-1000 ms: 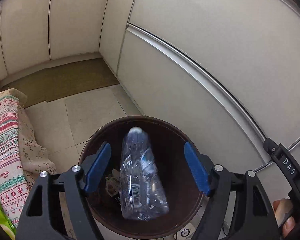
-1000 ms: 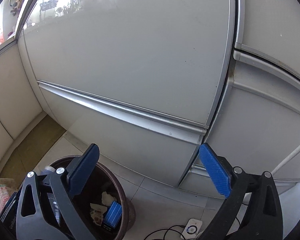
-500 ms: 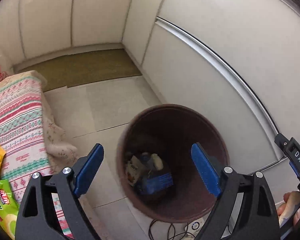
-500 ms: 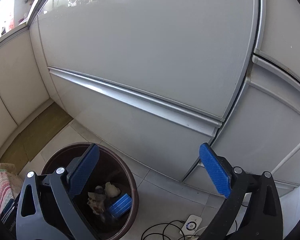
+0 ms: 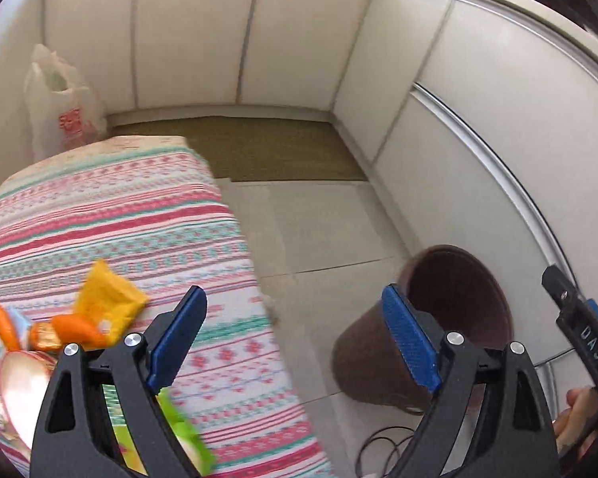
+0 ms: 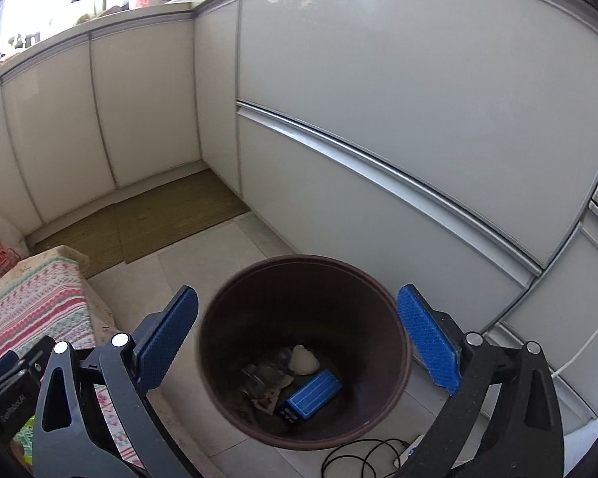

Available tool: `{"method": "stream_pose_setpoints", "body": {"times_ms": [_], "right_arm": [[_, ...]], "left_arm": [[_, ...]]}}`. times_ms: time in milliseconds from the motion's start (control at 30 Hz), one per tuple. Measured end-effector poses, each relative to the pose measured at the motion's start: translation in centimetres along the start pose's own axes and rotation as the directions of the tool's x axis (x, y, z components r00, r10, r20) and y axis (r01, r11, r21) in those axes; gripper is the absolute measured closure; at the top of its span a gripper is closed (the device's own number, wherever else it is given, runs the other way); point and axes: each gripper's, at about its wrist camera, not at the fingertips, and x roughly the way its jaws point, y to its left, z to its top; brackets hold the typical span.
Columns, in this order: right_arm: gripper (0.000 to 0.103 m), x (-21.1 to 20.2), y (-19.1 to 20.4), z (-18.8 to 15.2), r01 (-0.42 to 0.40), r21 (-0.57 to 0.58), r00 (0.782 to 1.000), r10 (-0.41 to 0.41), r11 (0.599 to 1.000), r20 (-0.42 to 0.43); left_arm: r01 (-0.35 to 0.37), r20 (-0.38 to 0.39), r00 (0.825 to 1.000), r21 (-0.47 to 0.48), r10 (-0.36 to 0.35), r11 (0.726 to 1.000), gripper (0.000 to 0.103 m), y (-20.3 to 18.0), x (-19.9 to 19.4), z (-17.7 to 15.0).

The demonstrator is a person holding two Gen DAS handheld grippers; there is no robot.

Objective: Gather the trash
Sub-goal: 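Bring both tools back over the table, then grasp the orange peel with the left tool while the right tool approaches the milk carton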

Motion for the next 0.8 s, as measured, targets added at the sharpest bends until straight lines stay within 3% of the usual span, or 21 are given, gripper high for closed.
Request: {"method": "stream_pose_setpoints", "body": {"times_ms": [267, 500, 800], "right_arm": [[0.007, -1.4, 9.3, -1.4, -0.155, -0.124, 0.988, 0.152, 0.98, -0.032], [0.007, -2.7, 15.6, -3.0, -0.256, -0.201, 0.966, 0.246, 0.945, -0.078], [0.007, -3.7, 22.5, -5.3, -0.345, -0.299, 0.938, 0.314, 0.89, -0.147]], "left_arm": [[-0.125, 0.018, 0.992, -0.066, 0.127, 0.99, 0.016, 9.1, -4.1, 0.1], [-0.238, 0.015, 0.97, -0.126, 0.242, 0.963, 0.016, 16.8, -6.7, -0.7], [-0.287, -0.046, 0.958, -0.223, 0.284, 0.932, 0.016, 24.7, -6.8, -2.9]]}}
